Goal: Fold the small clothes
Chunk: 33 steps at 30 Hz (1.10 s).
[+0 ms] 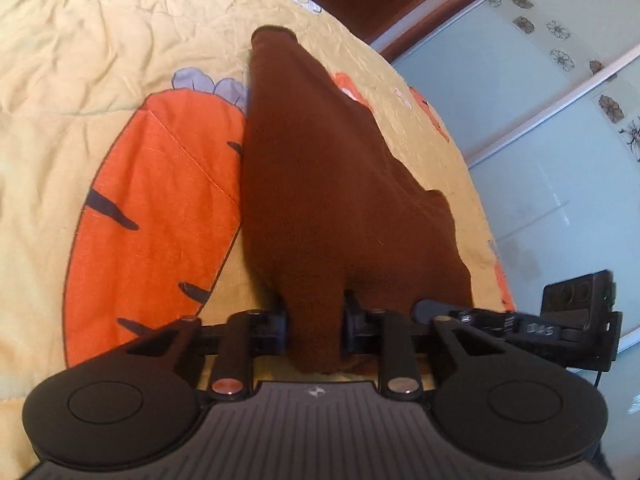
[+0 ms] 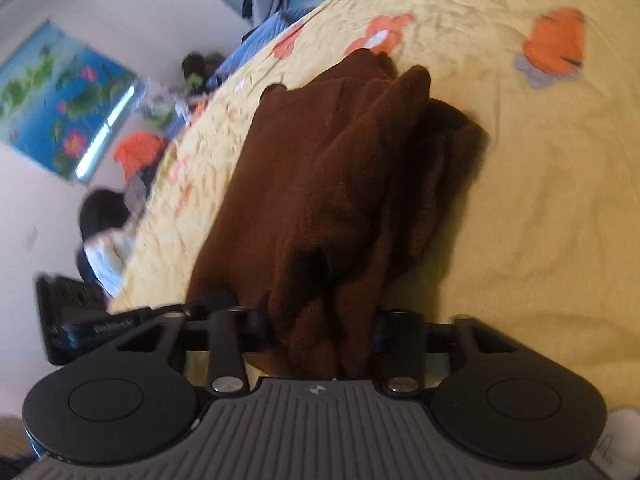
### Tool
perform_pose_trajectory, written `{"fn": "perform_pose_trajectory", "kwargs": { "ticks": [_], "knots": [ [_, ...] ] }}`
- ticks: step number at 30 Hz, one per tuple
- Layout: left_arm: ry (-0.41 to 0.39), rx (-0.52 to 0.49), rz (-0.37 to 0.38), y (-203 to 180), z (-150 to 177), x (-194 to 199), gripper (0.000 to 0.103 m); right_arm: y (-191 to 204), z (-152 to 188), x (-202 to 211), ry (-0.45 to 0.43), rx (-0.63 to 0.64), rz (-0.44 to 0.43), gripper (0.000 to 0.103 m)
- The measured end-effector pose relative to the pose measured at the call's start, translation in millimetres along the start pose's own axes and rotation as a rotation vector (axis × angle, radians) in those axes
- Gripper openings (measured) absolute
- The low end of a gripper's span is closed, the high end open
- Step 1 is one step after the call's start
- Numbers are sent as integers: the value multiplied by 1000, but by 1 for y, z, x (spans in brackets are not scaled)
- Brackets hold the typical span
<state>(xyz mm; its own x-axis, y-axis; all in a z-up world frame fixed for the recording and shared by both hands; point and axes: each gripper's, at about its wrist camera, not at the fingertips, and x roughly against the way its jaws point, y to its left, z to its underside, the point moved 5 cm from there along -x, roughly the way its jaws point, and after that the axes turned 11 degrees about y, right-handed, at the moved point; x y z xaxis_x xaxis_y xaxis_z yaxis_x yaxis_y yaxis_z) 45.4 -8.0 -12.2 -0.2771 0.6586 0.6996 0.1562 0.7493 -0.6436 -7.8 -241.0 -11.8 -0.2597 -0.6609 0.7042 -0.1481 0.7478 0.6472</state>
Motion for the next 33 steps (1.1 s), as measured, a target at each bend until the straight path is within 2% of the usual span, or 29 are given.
{"fn": "perform_pose_trajectory", "kwargs": {
  "ticks": [3, 5, 6, 8, 9, 10, 11, 12, 13, 14, 15, 16, 17, 19, 20, 21, 22, 24, 26, 28, 30, 33],
  "knots": [
    [-36, -95, -56, -13, 16, 19, 19, 16, 8, 6, 14, 123, 37, 32],
    [-27, -138, -114, -11, 25, 17, 20, 17, 20, 12, 29, 182, 79, 33],
    [-20, -158, -148, -8, 31, 15, 22, 13, 25, 11, 43, 191, 110, 40],
    [-35, -182, -151, -11, 39, 23, 28, 11, 32, 19, 17, 198, 94, 50],
    [-45, -191, -180, -15, 42, 31, 34, 10, 32, 25, 10, 161, 103, 59],
    [-74, -215, -219, -20, 44, 42, 38, 11, 31, 35, -27, 126, 118, 63],
    [-131, -262, -255, -28, 46, 54, 40, 14, 29, 48, -91, 117, 120, 63],
    [-189, -315, -283, -38, 47, 62, 53, 17, 27, 62, -155, 122, 112, 66],
    [-256, -386, -317, -52, 49, 69, 75, 22, 21, 72, -217, 124, 107, 74],
    [-299, -449, -343, -64, 48, 70, 83, 27, 14, 78, -266, 124, 108, 79],
    [-311, -526, -371, -76, 46, 60, 87, 35, 2, 77, -295, 134, 110, 86],
    [-289, -579, -390, -84, 44, 46, 87, 42, -7, 72, -300, 150, 108, 91],
    [-249, -620, -414, -89, 40, 25, 87, 49, -18, 63, -291, 170, 99, 92],
    [-154, -632, -504, -84, 36, -15, 86, 54, -36, 36, -234, 183, 84, 92],
    [-126, -634, -555, -77, 36, -32, 87, 50, -43, 19, -189, 182, 117, 92],
    [-163, -650, -571, -76, 38, -36, 92, 41, -50, 1, -143, 177, 182, 91],
    [-178, -650, -560, -77, 39, -38, 92, 30, -57, -17, -105, 178, 250, 90],
    [-179, -614, -543, -75, 36, -37, 92, 22, -52, -21, -159, 273, 225, 90],
    [-178, -600, -537, -76, 34, -36, 92, 21, -54, -15, -147, 240, 216, 90],
    [-182, -611, -545, -75, 36, -36, 92, 28, -60, -9, -119, 202, 255, 85],
    [-184, -610, -543, -76, 34, -38, 92, 45, -68, -1, -147, 201, 270, 85],
    [-188, -612, -540, -73, 36, -39, 92, 76, -75, -3, -177, 285, 233, 98]
  ]
}}
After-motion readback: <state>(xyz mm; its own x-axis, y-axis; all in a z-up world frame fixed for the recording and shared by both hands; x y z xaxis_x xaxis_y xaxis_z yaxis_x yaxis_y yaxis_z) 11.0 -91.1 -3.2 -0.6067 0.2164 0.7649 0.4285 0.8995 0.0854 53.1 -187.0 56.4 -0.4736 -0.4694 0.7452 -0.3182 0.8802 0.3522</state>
